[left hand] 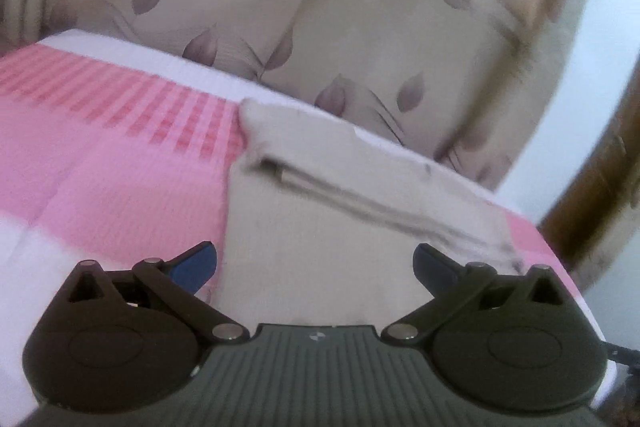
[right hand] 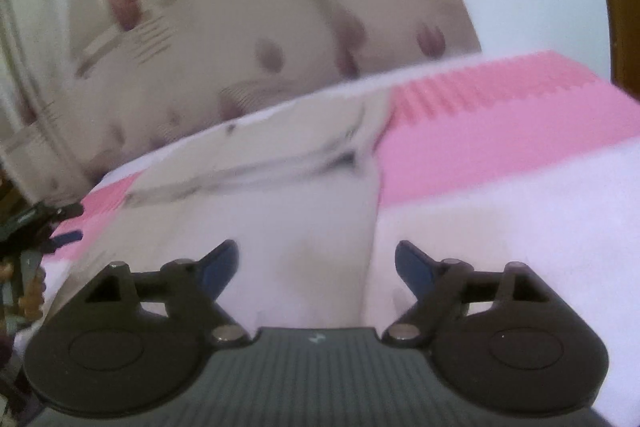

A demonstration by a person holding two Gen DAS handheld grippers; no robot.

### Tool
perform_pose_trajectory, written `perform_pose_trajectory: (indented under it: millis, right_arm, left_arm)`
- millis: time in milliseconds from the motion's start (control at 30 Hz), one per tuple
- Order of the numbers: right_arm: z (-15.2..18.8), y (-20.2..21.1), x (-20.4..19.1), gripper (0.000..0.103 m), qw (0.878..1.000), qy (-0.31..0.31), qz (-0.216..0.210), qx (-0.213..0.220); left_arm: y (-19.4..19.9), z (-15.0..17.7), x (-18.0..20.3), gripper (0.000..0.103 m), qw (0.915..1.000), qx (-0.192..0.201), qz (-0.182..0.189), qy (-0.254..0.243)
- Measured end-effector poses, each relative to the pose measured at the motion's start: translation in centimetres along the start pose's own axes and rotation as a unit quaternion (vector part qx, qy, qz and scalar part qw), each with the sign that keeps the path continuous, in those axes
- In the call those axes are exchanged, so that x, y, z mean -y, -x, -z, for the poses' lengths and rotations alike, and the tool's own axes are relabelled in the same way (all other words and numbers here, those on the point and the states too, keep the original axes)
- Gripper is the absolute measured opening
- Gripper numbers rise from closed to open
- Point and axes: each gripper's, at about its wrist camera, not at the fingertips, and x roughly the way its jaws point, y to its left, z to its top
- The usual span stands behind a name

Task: Fold small clothes

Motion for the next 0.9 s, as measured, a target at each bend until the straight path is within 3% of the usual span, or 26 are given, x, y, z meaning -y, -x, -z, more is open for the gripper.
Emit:
perform_pose_trajectory:
  millis: [200,267,300,467,533,567,633,667,767,833,900]
  right_arm:
    - [4.6,2.8,-1.5,0.085,0.999,0.02,-0.003,-0.026]
    - [5.4,2.8,-2.1,0.07,0.999,0.021,0.003,-0.03]
    - [5.6,2.7,-2.4,0.052,0.999,0.021,0.001,-0.032]
    - [6.7,2.5,-3.3,0.045,0.999,0.012,-0.001,-0.029]
    - [6.8,2.3,-3.4,0.031,0.999,0.003,-0.013,-0.035]
    - [7.0,2.2,-3.6,0.03,0.999,0.005,-0.015,-0.037]
    - [7.0,2.2,-3.5,0.017,0.999,-0.004,-0.022,-0.036]
    - [7.1,2.1,-3.1,0.016,0.999,-0.016,-0.027,-0.038]
    - [7.3,2.3,-2.2,0.016,0.998,-0.042,-0.041,-0.034]
    - [7.4,2.3,-2.1,0.016,0.998,-0.044,-0.043,-0.034]
    - [7.1,2.3,-2.2,0.016,0.997,-0.039,-0.046,-0.04]
  left_arm:
    - [4.5,3.4,-1.0,0.102,0.9991,-0.042,-0.005,-0.01]
    - [5.2,4.3,-1.5,0.1,0.9985,-0.054,-0.005,-0.007]
    - [5.4,4.6,-1.7,0.098,0.9983,-0.058,-0.006,-0.004]
    - [5.9,5.6,-2.1,0.096,0.9972,-0.07,0.021,0.016]
    - [5.8,5.8,-1.6,0.093,0.9967,-0.077,0.027,0.006]
    - [5.8,6.0,-1.3,0.086,0.997,-0.075,0.018,-0.003]
    - [5.9,6.2,-1.1,0.046,0.9966,-0.08,0.015,-0.01]
    - [5.7,6.3,-1.3,0.013,0.9958,-0.091,0.012,-0.002]
    - [5.5,6.2,-2.2,0.01,0.9948,-0.097,0.016,0.026]
    - [5.5,6.2,-2.1,0.011,0.9949,-0.099,0.017,0.015]
    - [5.5,6.1,-1.9,0.025,0.9946,-0.101,0.017,0.012]
